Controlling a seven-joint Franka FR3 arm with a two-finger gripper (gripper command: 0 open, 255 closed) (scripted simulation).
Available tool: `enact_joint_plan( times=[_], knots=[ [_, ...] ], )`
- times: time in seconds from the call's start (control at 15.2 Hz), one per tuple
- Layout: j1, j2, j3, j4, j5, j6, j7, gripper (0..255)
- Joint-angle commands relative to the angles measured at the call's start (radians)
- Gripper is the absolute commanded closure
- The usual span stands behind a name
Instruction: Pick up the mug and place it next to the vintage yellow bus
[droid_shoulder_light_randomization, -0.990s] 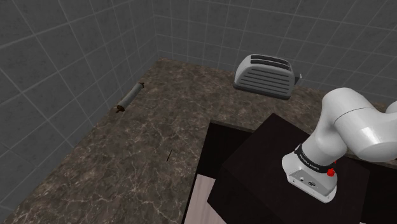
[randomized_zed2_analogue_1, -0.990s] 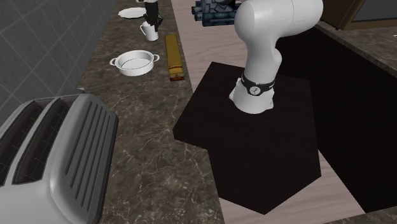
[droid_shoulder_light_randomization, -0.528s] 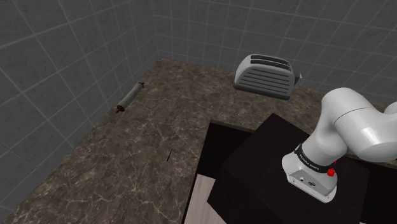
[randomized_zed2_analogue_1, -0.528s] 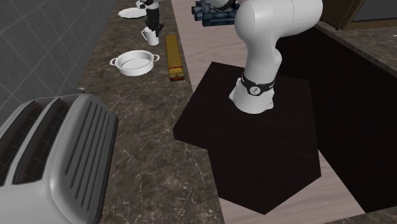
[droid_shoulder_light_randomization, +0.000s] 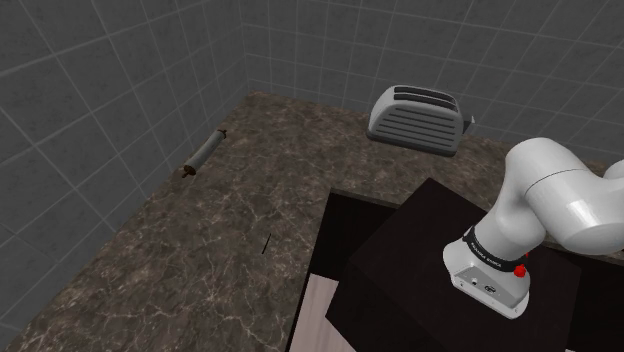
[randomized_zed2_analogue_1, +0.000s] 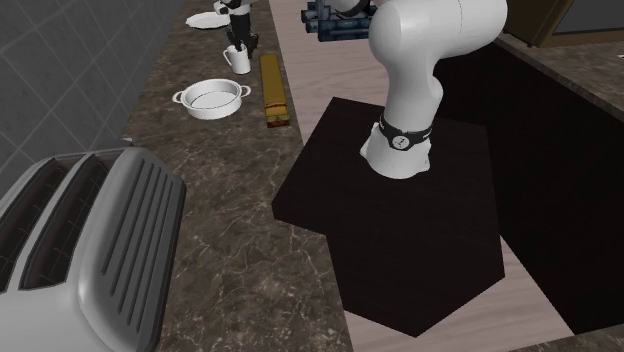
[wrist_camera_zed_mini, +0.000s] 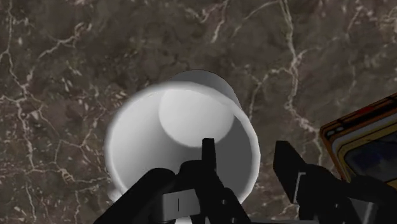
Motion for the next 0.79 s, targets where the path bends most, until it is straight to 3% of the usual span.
enact_joint_plan(
  times=[0.0,0.73],
  knots=[
    [0.0,0.0,0.0,0.0,0.0,0.0,0.0,0],
    [-0.037,0.098,0.027,-0.073,0.015,-0.042,0.014,0]
  ],
)
